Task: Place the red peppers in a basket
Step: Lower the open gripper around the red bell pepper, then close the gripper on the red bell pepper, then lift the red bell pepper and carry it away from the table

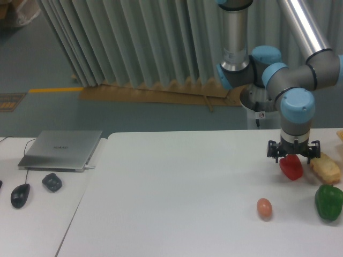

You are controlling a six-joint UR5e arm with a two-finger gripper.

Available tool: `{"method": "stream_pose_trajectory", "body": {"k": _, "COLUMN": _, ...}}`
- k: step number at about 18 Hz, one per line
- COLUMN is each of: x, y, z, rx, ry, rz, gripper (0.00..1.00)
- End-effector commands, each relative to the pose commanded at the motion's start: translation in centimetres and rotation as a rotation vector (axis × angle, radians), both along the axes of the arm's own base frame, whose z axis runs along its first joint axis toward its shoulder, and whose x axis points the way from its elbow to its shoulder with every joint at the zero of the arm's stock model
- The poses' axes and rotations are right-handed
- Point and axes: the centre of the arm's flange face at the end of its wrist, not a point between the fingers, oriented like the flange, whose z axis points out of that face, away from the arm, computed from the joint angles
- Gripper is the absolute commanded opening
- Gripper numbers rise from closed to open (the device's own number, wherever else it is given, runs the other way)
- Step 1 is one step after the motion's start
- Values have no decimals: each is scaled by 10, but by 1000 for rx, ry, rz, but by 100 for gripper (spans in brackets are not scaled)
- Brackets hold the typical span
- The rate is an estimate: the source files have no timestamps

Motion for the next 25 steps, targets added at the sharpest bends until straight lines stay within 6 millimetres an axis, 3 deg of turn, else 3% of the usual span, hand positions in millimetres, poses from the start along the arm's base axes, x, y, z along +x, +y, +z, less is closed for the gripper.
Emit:
{"method": "stream_pose_trajectory", "body": {"k": 5, "x": -3, "y": 0, "z": -3, "rx": -12, "ry": 5, "rz": -6, "gripper": 100}}
{"method": "stream_pose_trajectory", "body": {"k": 7, "x": -3, "y": -1, "z": -4, "rx": -27, "ry": 13, "rz": -12, "gripper": 89}}
{"method": "stream_pose_trajectory", "body": {"k": 12, "x": -3, "y": -1, "z": -5, "rx": -29, "ry": 11, "rz": -19, "gripper": 84}}
{"method": "stream_pose_trajectory", "body": {"k": 15, "x": -1, "y": 0, "z": -5, "rx": -31, "ry": 11, "rz": -22, "gripper": 70}}
{"method": "stream_pose_trajectory", "body": {"k": 25, "x": -4, "y": 2, "z": 7, "rx": -18, "ry": 18, "rz": -49, "gripper": 62}}
